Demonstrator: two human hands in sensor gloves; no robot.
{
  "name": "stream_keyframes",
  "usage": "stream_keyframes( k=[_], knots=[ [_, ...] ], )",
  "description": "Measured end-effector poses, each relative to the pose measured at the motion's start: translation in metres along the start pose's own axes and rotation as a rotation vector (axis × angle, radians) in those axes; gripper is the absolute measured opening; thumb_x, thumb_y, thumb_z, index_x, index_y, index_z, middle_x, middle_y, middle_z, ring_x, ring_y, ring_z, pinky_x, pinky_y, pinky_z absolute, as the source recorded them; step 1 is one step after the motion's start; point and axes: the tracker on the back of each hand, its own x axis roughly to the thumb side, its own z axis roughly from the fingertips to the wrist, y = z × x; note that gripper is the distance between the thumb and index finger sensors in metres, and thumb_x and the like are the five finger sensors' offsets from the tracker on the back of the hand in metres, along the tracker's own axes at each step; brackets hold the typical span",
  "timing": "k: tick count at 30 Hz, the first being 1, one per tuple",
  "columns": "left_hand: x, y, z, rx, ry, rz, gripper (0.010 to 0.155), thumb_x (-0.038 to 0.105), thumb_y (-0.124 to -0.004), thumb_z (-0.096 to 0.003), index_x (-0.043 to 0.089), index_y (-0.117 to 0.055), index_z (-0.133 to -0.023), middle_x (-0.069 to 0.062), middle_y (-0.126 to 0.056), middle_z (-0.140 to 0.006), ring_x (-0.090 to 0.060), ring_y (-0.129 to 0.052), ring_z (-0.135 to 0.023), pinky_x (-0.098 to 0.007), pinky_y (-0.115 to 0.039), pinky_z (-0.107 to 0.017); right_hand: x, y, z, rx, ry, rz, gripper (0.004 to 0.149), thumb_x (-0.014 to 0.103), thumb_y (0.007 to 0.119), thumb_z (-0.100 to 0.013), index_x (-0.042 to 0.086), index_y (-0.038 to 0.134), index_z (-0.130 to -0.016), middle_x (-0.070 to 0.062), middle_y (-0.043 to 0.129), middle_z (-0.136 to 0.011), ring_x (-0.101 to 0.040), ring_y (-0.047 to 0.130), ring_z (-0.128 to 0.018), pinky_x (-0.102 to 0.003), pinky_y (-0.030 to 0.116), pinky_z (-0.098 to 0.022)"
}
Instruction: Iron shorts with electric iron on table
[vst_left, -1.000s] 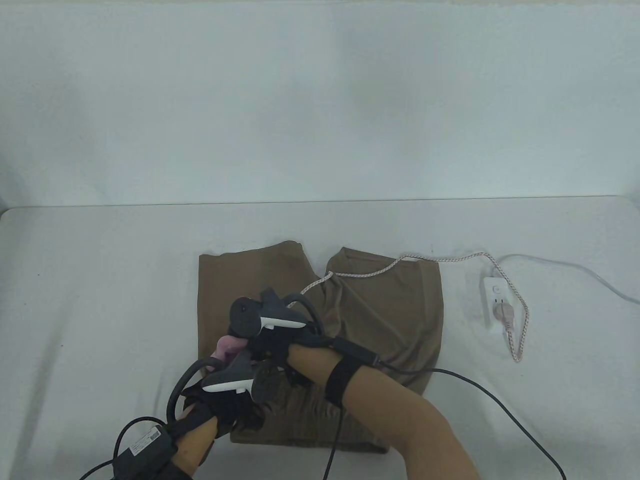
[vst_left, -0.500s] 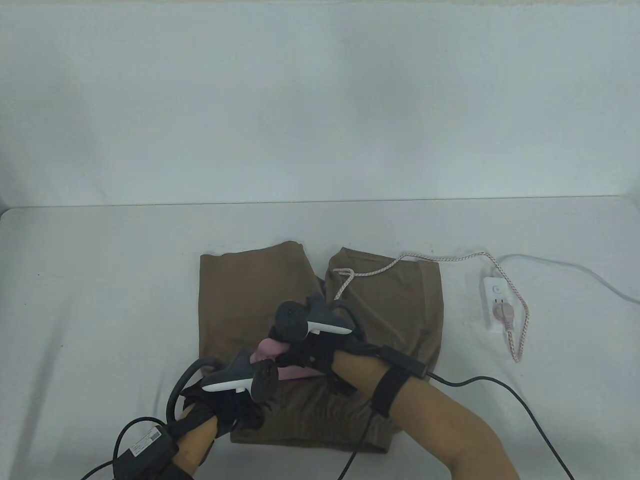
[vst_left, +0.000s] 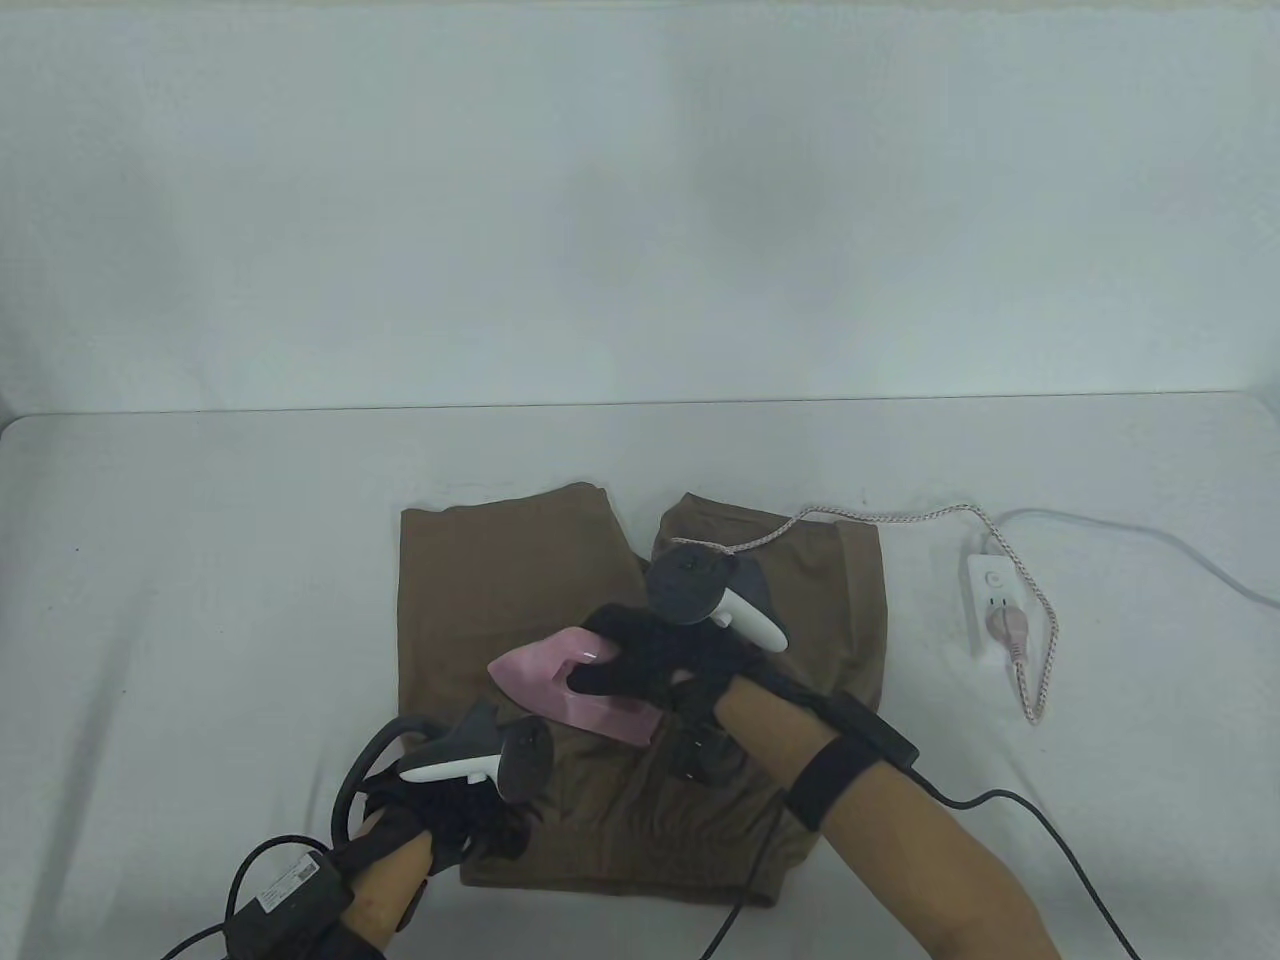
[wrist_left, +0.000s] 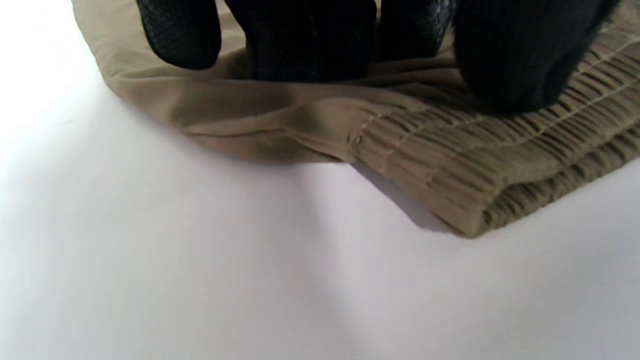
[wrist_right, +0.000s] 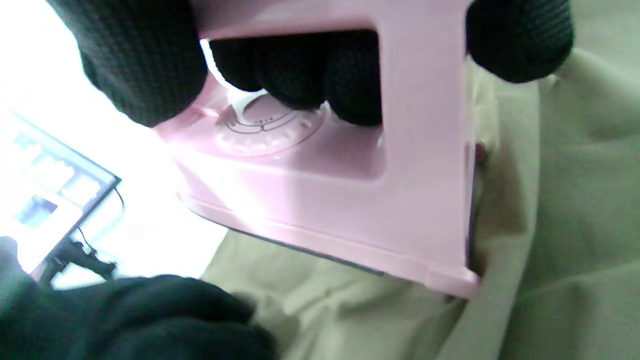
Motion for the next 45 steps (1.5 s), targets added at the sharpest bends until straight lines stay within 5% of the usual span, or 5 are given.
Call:
stream_keyframes(
  k=[8,15,25,35,45],
  knots=[
    [-0.002,0.001,0.002,-0.004,0.011,-0.012,0.071,0.057,-0.08,-0.0471,0.04,-0.05,-0.109,0.003,-0.056,-0.113,-0.024,-0.073,-0.098,-0.062,-0.057,-0.077,-0.023,-0.054,0.022,-0.12,-0.003,-0.287,0.059,0.052,0.093,-0.043,0.035,0.072,-0.095,0.011,0.088,-0.086,-0.025,0.093,-0.083,-0.071,0.067,-0.064],
    [-0.008,0.011,0.015,0.043,0.045,0.004,0.071,0.057,-0.08,-0.0473,0.038,-0.052,-0.11,-0.002,-0.046,-0.121,-0.032,-0.068,-0.106,-0.064,-0.055,-0.077,-0.038,-0.112,0.034,-0.349,-0.008,-0.38,0.059,0.044,0.095,-0.042,0.036,0.071,-0.094,0.013,0.086,-0.09,-0.029,0.092,-0.087,-0.068,0.063,-0.069],
    [-0.016,0.051,0.067,0.346,0.151,0.072,0.069,0.059,-0.077,-0.0482,0.036,-0.056,-0.11,-0.002,-0.049,-0.121,-0.033,-0.069,-0.105,-0.063,-0.055,-0.077,-0.073,-0.164,0.01,-0.693,0.075,-0.518,0.056,0.039,0.099,-0.039,0.038,0.073,-0.089,0.016,0.086,-0.087,-0.028,0.091,-0.089,-0.061,0.064,-0.071],
    [-0.032,0.047,0.087,0.647,0.209,0.223,0.066,0.062,-0.073,-0.049,0.035,-0.06,-0.109,-0.002,-0.057,-0.119,-0.033,-0.073,-0.103,-0.064,-0.058,-0.076,-0.12,-0.176,-0.028,-0.813,0.223,-0.535,0.052,0.035,0.101,-0.038,0.041,0.074,-0.082,0.019,0.087,-0.085,-0.026,0.088,-0.093,-0.058,0.062,-0.074],
    [-0.033,0.039,0.074,0.516,0.157,0.236,0.066,0.062,-0.072,-0.0496,0.035,-0.06,-0.109,-0.002,-0.058,-0.119,-0.033,-0.074,-0.103,-0.064,-0.057,-0.076,-0.149,-0.17,-0.061,-0.743,0.312,-0.54,0.051,0.034,0.099,-0.041,0.041,0.073,-0.084,0.018,0.085,-0.087,-0.027,0.085,-0.096,-0.06,0.058,-0.076]
  ],
)
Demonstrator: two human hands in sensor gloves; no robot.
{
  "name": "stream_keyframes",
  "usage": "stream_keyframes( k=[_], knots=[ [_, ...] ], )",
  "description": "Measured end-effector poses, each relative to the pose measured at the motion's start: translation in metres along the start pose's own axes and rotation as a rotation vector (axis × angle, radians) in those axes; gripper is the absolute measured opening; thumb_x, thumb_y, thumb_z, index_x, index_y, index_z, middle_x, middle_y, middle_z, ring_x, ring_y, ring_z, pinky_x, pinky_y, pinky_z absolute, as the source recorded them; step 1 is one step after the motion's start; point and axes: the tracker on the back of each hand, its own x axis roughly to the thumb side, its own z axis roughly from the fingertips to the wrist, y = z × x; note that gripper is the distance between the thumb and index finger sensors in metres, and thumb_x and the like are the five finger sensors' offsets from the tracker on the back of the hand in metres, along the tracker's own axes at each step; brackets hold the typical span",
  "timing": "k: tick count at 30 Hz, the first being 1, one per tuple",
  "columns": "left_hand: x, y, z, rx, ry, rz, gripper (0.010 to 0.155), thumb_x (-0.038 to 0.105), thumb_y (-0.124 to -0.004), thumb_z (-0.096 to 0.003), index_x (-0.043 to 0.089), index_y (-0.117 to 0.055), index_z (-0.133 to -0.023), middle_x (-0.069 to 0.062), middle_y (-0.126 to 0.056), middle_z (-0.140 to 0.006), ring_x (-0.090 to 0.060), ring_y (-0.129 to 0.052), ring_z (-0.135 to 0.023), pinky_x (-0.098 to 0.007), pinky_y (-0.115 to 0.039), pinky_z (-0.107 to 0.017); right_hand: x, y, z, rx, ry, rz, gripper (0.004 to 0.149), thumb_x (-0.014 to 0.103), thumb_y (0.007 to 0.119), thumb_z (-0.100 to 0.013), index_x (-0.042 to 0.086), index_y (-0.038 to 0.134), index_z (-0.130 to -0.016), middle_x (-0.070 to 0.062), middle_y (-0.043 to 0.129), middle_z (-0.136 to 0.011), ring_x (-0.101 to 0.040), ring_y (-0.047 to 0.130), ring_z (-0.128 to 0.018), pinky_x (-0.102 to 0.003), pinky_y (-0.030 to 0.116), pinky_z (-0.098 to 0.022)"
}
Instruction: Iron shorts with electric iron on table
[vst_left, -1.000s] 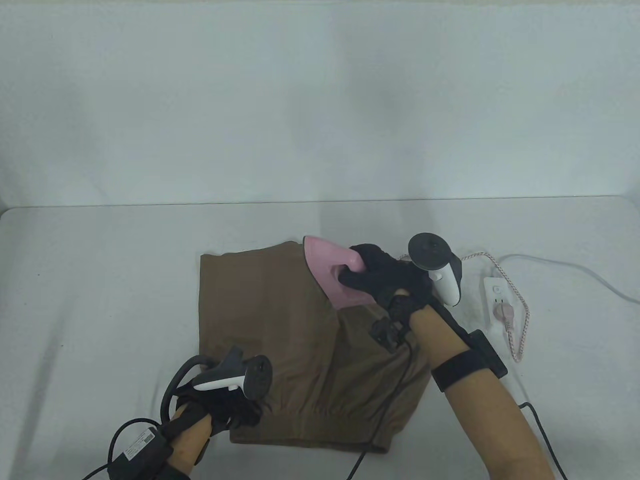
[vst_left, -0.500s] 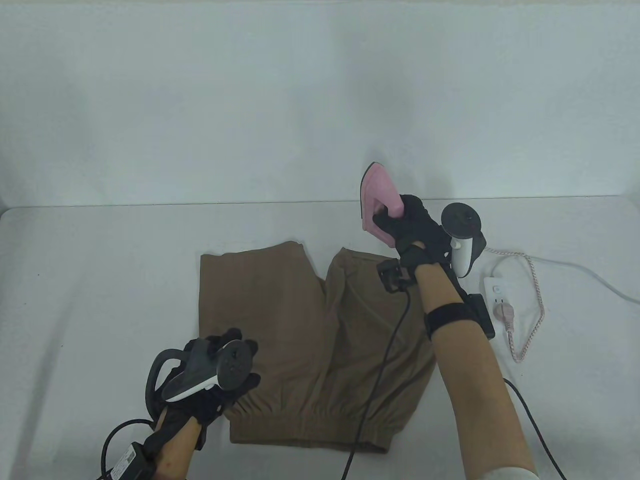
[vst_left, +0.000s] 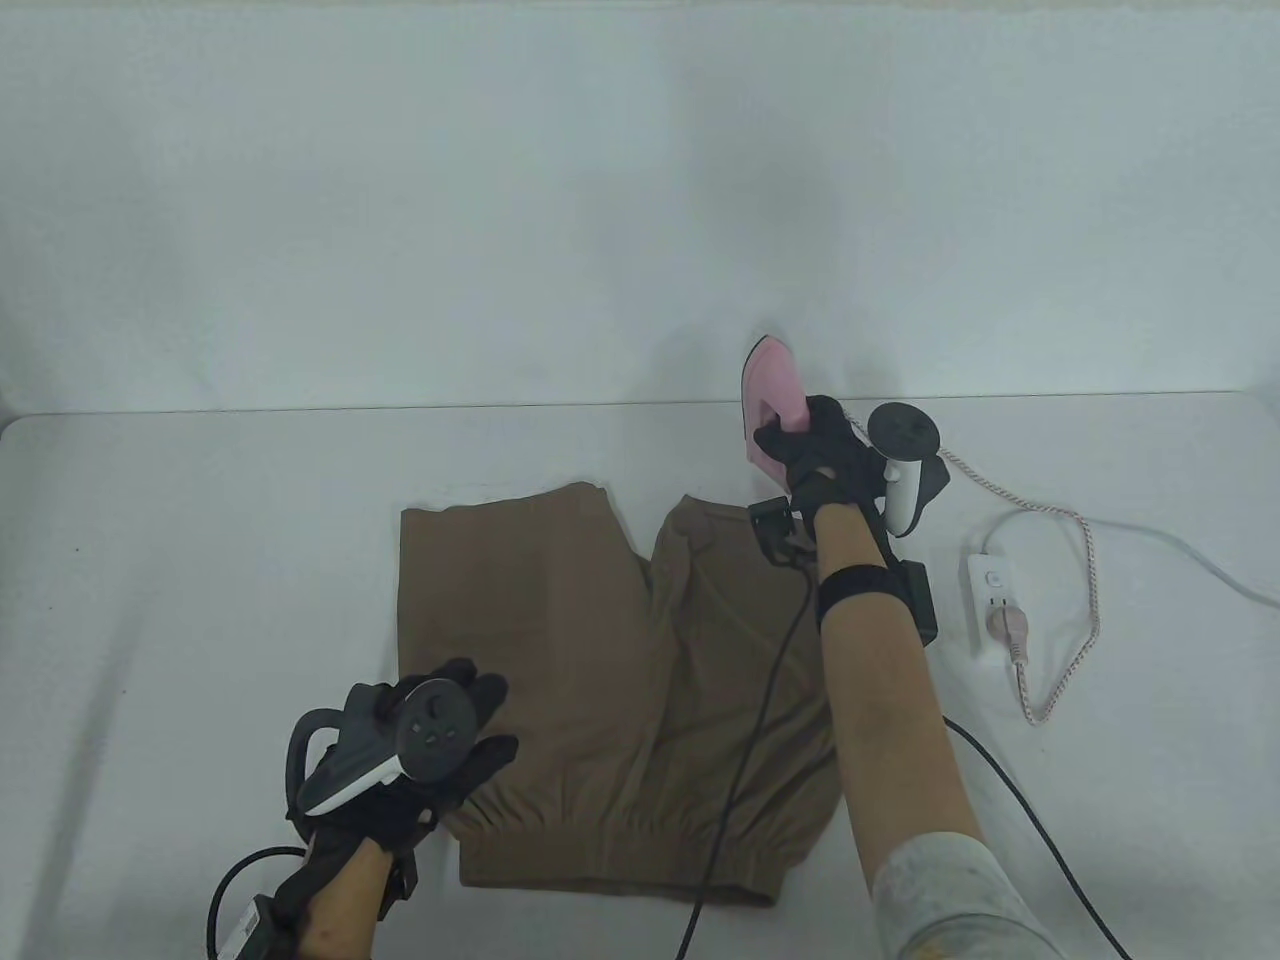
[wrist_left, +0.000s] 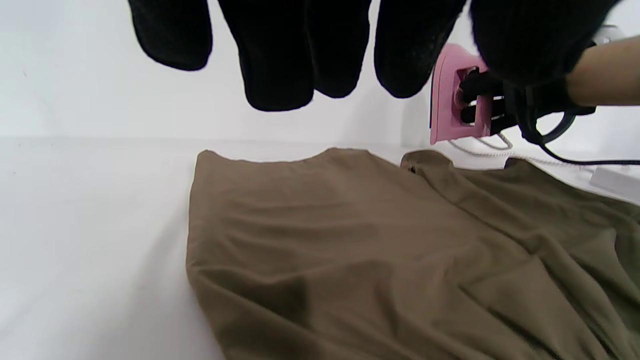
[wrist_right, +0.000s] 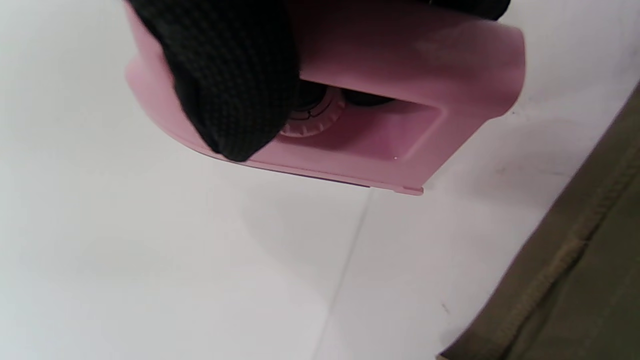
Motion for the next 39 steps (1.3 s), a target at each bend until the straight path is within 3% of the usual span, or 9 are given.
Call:
stream_keyframes(
  k=[11,18,27,39],
  knots=[
    [0.005,0.0,-0.002,0.097,-0.026,-0.008,0.063,0.061,-0.072,-0.0491,0.034,-0.065,-0.106,0.001,-0.066,-0.115,-0.031,-0.078,-0.101,-0.064,-0.058,-0.075,-0.038,0.008,-0.015,0.017,0.093,-0.147,0.05,0.036,0.099,-0.04,0.047,0.075,-0.082,0.025,0.086,-0.088,-0.021,0.079,-0.101,-0.06,0.057,-0.076],
    [0.007,-0.001,-0.003,0.085,-0.027,-0.019,0.064,0.061,-0.072,-0.0491,0.034,-0.065,-0.106,0.0,-0.065,-0.116,-0.031,-0.078,-0.101,-0.064,-0.058,-0.075,-0.031,0.005,-0.013,-0.008,0.186,0.012,0.047,0.039,0.1,-0.041,0.049,0.077,-0.08,0.022,0.087,-0.092,-0.024,0.077,-0.103,-0.059,0.064,-0.072],
    [0.006,-0.001,-0.001,0.101,-0.018,-0.018,0.063,0.061,-0.073,-0.0489,0.035,-0.065,-0.106,0.001,-0.066,-0.115,-0.031,-0.078,-0.101,-0.064,-0.059,-0.075,-0.027,0.003,-0.004,-0.023,0.324,0.116,0.058,0.041,0.096,-0.044,0.039,0.069,-0.095,0.007,0.072,-0.107,-0.033,0.075,-0.101,-0.057,0.064,-0.071],
    [0.008,-0.001,0.002,0.114,-0.023,-0.03,0.063,0.061,-0.073,-0.0487,0.034,-0.066,-0.106,0.001,-0.067,-0.115,-0.031,-0.079,-0.1,-0.064,-0.059,-0.075,0.001,-0.003,0.015,-0.002,0.286,0.155,0.077,0.045,0.091,-0.047,0.026,0.05,-0.11,-0.005,0.053,-0.116,-0.04,0.063,-0.105,-0.061,0.056,-0.073]
  ],
)
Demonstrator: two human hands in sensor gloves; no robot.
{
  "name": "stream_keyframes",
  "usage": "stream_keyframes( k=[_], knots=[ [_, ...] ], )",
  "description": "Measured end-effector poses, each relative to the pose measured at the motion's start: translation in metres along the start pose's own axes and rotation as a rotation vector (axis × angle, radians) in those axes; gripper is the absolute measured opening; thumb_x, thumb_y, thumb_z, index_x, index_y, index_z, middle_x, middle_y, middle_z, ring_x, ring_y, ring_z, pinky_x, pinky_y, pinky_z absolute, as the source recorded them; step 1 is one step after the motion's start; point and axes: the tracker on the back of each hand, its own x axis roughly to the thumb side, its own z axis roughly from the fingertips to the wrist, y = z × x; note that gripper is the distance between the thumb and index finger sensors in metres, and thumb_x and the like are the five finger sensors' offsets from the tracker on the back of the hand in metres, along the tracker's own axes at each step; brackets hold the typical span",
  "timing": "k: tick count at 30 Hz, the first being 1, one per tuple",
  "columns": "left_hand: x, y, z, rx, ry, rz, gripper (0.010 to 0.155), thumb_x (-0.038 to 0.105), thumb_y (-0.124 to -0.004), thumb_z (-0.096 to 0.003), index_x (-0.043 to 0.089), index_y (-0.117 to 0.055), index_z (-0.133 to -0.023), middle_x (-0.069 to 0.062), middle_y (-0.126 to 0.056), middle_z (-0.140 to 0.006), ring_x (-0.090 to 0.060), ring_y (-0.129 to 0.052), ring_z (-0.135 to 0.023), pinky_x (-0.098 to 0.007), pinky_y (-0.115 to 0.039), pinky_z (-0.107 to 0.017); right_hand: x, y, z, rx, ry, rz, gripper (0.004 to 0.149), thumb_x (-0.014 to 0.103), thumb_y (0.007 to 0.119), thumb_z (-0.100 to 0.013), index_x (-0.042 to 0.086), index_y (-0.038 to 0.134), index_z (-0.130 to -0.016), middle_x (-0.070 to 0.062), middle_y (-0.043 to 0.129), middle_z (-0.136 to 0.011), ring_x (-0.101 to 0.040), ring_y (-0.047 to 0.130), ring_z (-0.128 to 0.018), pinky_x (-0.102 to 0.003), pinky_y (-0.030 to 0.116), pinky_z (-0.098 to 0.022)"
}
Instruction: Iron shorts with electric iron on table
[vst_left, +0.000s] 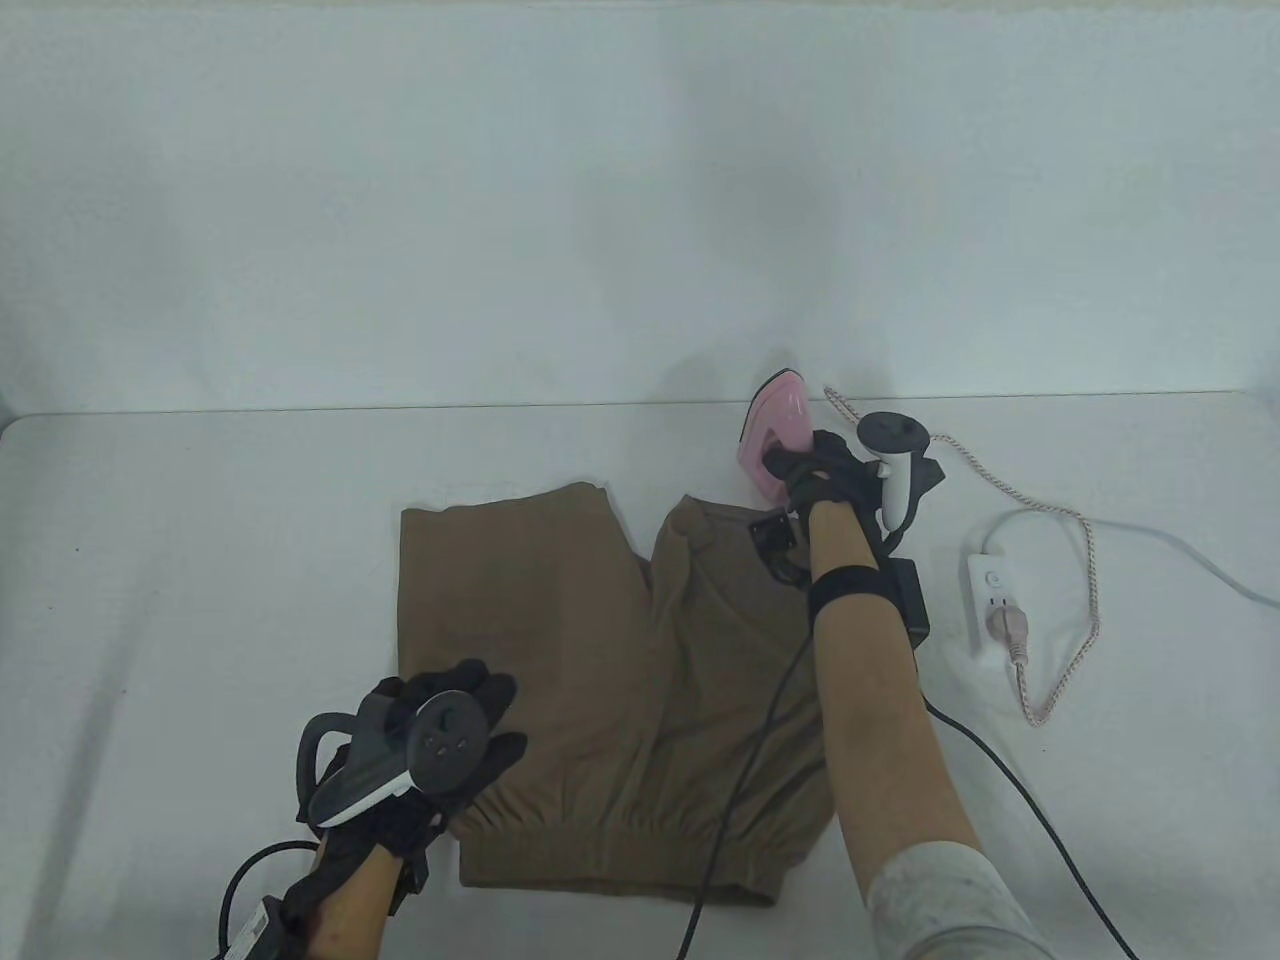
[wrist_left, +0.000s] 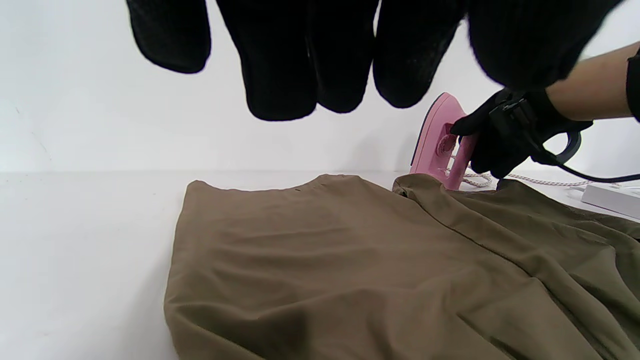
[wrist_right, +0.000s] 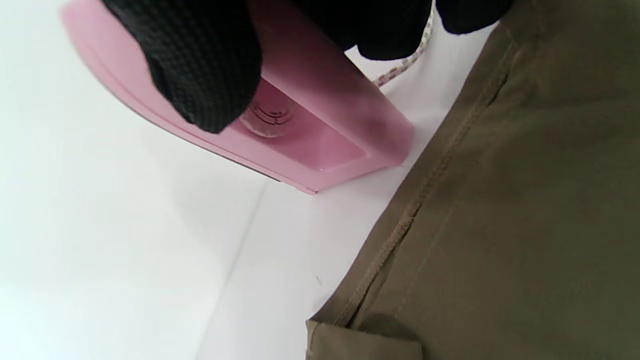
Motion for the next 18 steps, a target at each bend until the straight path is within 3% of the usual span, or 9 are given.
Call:
stream_keyframes(
  k=[5,11,18],
  knots=[
    [0.001,0.001,0.002,0.023,0.003,-0.011,0.063,0.061,-0.073,-0.0487,0.034,-0.066,-0.105,0.001,-0.067,-0.115,-0.031,-0.079,-0.1,-0.064,-0.059,-0.075,0.02,-0.013,0.024,-0.038,-0.097,0.125,0.081,0.053,0.085,-0.049,0.024,0.045,-0.113,-0.007,0.048,-0.118,-0.043,0.058,-0.107,-0.062,0.054,-0.074],
    [0.004,0.008,0.008,0.151,0.009,0.017,0.062,0.061,-0.073,-0.0488,0.034,-0.069,-0.104,0.001,-0.071,-0.112,-0.031,-0.08,-0.099,-0.064,-0.059,-0.075,0.036,-0.033,0.059,-0.109,-0.266,0.407,0.073,0.059,0.076,-0.052,0.026,0.05,-0.112,-0.006,0.054,-0.117,-0.043,0.059,-0.107,-0.062,0.055,-0.073],
    [0.011,0.006,0.009,0.153,-0.02,0.019,0.061,0.062,-0.073,-0.0489,0.034,-0.07,-0.103,0.002,-0.072,-0.112,-0.031,-0.08,-0.099,-0.064,-0.059,-0.075,0.011,-0.061,0.088,-0.128,-0.361,0.651,0.068,0.058,0.075,-0.052,0.029,0.056,-0.11,-0.003,0.06,-0.116,-0.042,0.061,-0.107,-0.063,0.056,-0.073]
  ],
)
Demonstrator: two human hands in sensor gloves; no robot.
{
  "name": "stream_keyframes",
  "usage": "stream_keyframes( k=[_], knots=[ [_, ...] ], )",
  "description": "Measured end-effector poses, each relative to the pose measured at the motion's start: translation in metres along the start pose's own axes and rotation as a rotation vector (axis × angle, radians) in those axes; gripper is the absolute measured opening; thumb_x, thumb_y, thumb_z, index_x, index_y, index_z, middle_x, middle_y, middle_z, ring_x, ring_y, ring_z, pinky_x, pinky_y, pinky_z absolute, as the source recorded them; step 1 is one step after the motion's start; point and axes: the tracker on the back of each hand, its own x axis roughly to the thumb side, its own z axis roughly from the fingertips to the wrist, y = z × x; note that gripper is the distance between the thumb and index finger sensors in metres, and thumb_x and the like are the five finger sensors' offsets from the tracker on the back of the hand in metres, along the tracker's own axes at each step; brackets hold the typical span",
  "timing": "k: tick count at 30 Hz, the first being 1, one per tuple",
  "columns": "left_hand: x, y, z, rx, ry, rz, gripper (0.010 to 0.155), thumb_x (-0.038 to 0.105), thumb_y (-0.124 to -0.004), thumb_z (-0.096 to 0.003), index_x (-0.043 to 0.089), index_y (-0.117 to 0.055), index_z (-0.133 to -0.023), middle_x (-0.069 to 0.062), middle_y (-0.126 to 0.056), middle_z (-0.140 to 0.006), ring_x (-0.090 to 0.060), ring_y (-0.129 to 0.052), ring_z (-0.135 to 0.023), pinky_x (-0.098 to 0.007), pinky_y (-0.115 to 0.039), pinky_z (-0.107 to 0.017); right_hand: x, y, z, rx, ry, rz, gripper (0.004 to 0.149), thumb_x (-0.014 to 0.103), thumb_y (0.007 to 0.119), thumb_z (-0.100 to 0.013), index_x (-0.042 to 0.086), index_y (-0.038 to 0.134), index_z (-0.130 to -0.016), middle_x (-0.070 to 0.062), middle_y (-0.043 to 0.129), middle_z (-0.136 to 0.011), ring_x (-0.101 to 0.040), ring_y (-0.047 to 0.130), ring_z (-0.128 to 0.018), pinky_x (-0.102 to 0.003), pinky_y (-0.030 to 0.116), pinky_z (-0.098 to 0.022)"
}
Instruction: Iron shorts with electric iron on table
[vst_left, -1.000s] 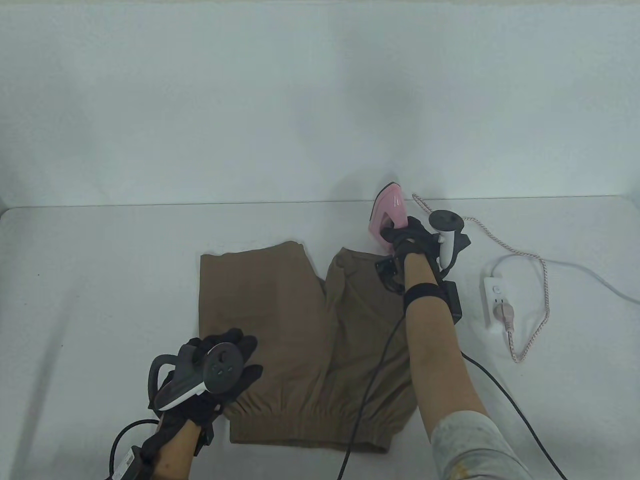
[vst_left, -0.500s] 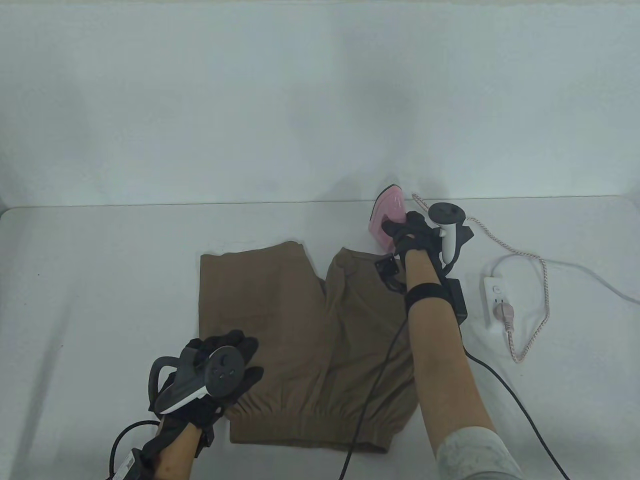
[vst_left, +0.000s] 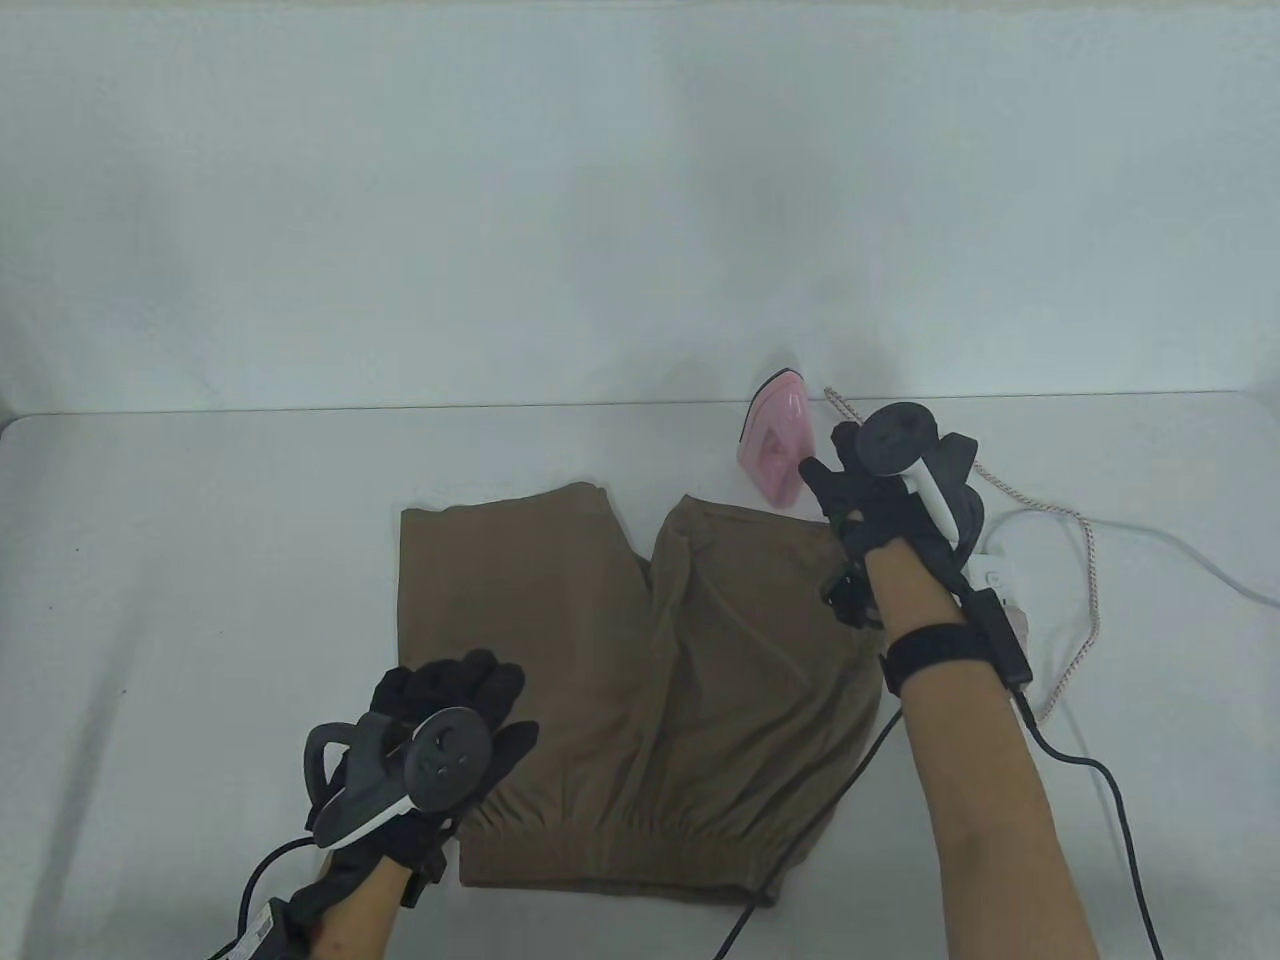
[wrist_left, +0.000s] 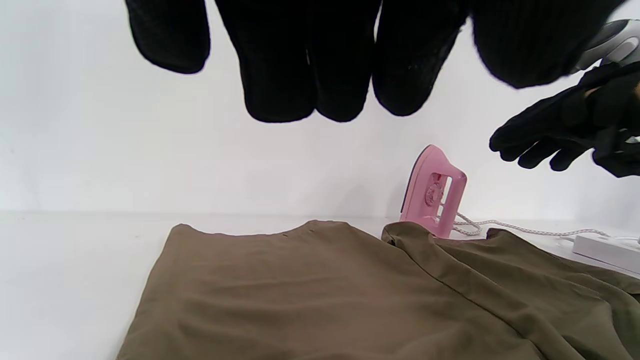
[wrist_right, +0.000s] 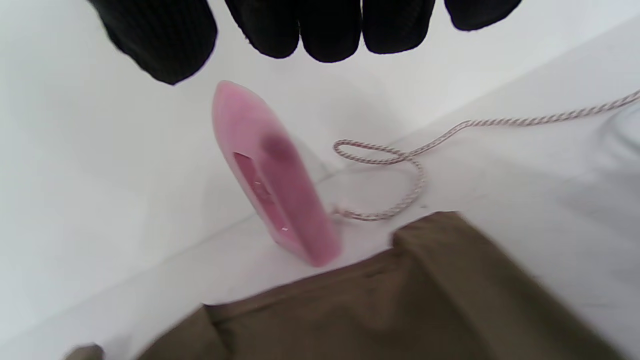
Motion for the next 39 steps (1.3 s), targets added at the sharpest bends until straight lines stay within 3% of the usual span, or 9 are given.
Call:
stream_keyframes(
  k=[9,19,30,36,39],
  knots=[
    [0.004,-0.001,0.0,-0.013,-0.023,-0.003,0.061,0.062,-0.073,-0.0488,0.034,-0.071,-0.103,0.002,-0.073,-0.111,-0.031,-0.081,-0.098,-0.064,-0.06,-0.075,-0.072,0.006,0.032,0.086,0.079,0.124,0.067,0.054,0.075,-0.054,0.03,0.053,-0.112,-0.001,0.06,-0.117,-0.041,0.058,-0.11,-0.065,0.052,-0.075],
    [0.006,-0.004,0.0,-0.043,-0.029,-0.013,0.061,0.062,-0.073,-0.0488,0.034,-0.071,-0.103,0.002,-0.073,-0.111,-0.031,-0.082,-0.098,-0.064,-0.06,-0.074,-0.135,0.034,0.035,0.126,0.263,0.295,0.071,0.056,0.074,-0.054,0.031,0.045,-0.113,0.001,0.047,-0.122,-0.041,0.045,-0.113,-0.065,0.048,-0.076],
    [0.004,-0.006,0.0,-0.065,-0.01,-0.024,0.061,0.062,-0.072,-0.0488,0.034,-0.07,-0.103,0.002,-0.073,-0.111,-0.03,-0.082,-0.097,-0.064,-0.06,-0.074,-0.143,0.041,0.025,0.103,0.29,0.297,0.068,0.057,0.075,-0.052,0.033,0.051,-0.111,0.005,0.054,-0.119,-0.033,0.052,-0.113,-0.064,0.051,-0.076],
    [0.004,-0.006,0.0,-0.066,-0.012,-0.029,0.061,0.062,-0.073,-0.0487,0.034,-0.071,-0.103,0.002,-0.073,-0.111,-0.03,-0.082,-0.098,-0.064,-0.06,-0.074,-0.137,0.04,0.019,0.107,0.275,0.417,0.067,0.06,0.074,-0.051,0.034,0.054,-0.11,0.007,0.06,-0.116,-0.027,0.055,-0.112,-0.063,0.053,-0.076],
    [0.005,-0.006,0.0,-0.068,-0.014,-0.03,0.061,0.062,-0.072,-0.0487,0.034,-0.07,-0.103,0.001,-0.073,-0.111,-0.03,-0.082,-0.098,-0.064,-0.06,-0.074,-0.138,0.037,0.016,0.123,0.314,0.358,0.067,0.062,0.073,-0.052,0.034,0.054,-0.11,0.007,0.059,-0.116,-0.027,0.058,-0.111,-0.061,0.056,-0.075]
  ],
)
